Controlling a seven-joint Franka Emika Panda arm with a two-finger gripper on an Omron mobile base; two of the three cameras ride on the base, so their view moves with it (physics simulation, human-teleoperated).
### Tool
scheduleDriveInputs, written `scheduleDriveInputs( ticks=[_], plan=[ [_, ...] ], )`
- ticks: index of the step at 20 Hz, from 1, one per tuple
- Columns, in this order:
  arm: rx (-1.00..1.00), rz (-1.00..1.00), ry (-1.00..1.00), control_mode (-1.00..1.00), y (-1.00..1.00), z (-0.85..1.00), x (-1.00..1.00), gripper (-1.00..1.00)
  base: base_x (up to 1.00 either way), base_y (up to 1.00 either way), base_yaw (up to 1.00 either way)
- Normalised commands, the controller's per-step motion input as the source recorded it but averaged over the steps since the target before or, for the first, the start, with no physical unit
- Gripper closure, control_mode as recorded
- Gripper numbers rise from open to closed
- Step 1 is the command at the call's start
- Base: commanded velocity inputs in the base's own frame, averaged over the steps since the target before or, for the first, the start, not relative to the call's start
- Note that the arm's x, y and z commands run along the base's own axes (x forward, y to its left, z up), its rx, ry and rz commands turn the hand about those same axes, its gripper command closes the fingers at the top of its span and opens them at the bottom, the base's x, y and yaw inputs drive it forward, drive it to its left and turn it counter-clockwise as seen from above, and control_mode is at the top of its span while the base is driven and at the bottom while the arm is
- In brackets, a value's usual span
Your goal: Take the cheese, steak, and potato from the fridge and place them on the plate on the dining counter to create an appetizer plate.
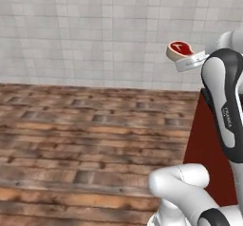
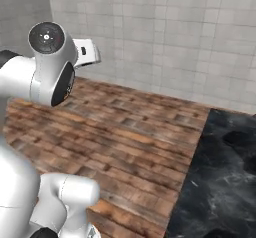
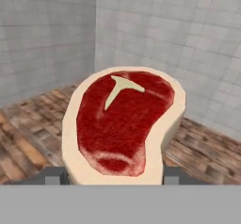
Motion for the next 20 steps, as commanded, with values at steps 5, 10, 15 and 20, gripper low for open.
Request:
scheduleDriveInputs(
  ticks=[5,10,15,20],
  plan=[
    [0.0,0.0,0.0,1.0,0.0,0.0,0.0,1.0,0.75,0.5,-0.58],
    [0.0,0.0,0.0,1.0,0.0,0.0,0.0,1.0,0.92,0.71,-0.59],
    [0.0,0.0,0.0,1.0,0.0,0.0,0.0,1.0,1.0,0.76,-0.59],
    [0.0,0.0,0.0,1.0,0.0,0.0,0.0,1.0,1.0,0.85,-0.58]
  ],
)
